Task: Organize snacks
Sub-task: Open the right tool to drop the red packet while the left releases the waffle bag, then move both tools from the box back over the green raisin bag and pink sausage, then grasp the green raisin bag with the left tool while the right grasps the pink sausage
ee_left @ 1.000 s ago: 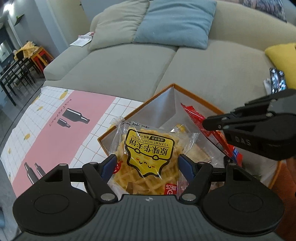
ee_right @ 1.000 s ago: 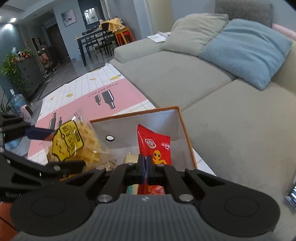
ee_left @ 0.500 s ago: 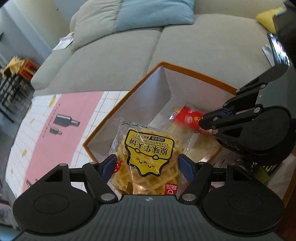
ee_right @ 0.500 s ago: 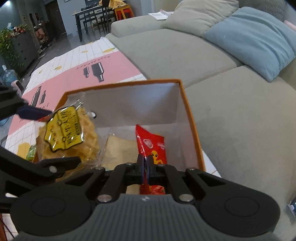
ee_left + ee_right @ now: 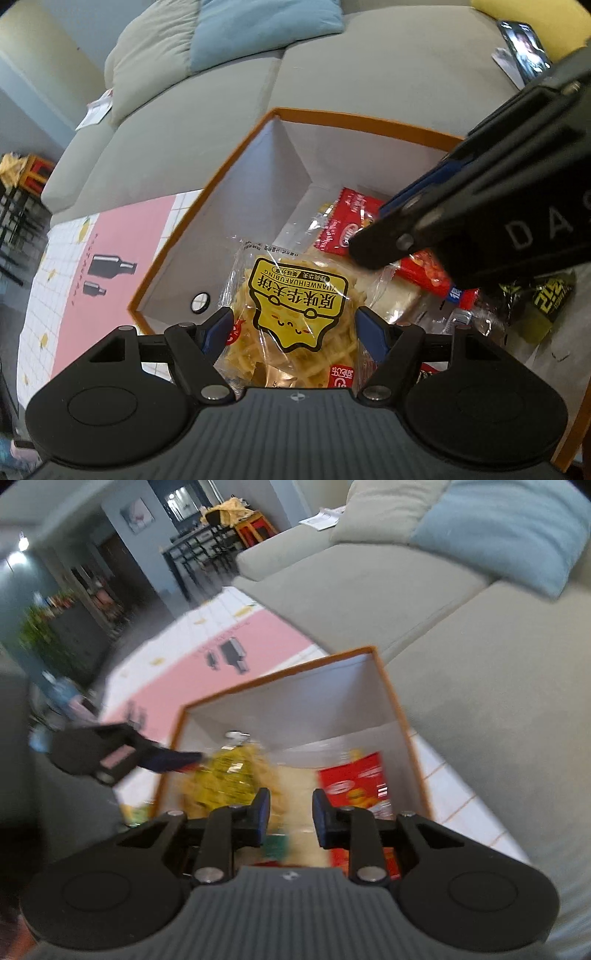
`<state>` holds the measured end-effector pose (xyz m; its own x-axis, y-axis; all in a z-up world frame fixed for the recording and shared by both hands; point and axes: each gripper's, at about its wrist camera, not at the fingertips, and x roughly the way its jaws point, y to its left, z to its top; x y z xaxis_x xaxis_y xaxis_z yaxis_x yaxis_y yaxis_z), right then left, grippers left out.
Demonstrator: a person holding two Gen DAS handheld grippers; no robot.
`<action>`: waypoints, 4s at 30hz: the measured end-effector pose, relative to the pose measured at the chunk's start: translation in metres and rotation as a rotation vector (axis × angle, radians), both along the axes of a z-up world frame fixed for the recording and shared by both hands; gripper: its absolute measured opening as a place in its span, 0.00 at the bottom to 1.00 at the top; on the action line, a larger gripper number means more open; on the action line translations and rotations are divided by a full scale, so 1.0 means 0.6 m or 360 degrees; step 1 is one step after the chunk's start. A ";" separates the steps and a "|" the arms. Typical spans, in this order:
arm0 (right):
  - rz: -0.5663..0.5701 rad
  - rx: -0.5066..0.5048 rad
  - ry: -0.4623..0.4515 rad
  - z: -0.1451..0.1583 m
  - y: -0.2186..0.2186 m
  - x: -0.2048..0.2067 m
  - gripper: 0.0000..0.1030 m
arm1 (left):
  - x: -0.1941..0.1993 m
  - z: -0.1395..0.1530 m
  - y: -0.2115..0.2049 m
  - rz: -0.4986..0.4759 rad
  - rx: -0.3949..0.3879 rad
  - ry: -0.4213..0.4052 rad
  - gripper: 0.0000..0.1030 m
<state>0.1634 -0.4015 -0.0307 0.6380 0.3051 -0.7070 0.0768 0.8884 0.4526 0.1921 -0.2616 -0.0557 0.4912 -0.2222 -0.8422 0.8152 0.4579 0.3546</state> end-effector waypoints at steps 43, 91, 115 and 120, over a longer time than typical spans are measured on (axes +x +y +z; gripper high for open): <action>-0.0156 -0.0288 -0.0222 0.081 0.192 -0.113 0.41 | -0.080 0.142 0.239 0.0677 -0.0520 -0.0106 0.76; 0.0343 -0.0887 -0.0019 -0.093 0.430 0.075 0.33 | 0.137 -0.054 0.389 0.1523 -0.0729 0.0554 0.78; 0.0180 -0.0914 -0.0081 -0.138 0.444 0.130 0.34 | 0.160 -0.091 0.447 0.1519 -0.0596 0.0553 0.53; 0.0148 -0.0826 -0.0034 -0.145 0.442 0.148 0.34 | 0.160 -0.100 0.443 0.1515 -0.0571 0.0536 0.58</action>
<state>0.2524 -0.1362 -0.1178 0.6409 -0.0259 -0.7672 -0.0172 0.9987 -0.0481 0.2882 0.0044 -0.1154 0.3476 -0.1319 -0.9283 0.0984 0.9897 -0.1037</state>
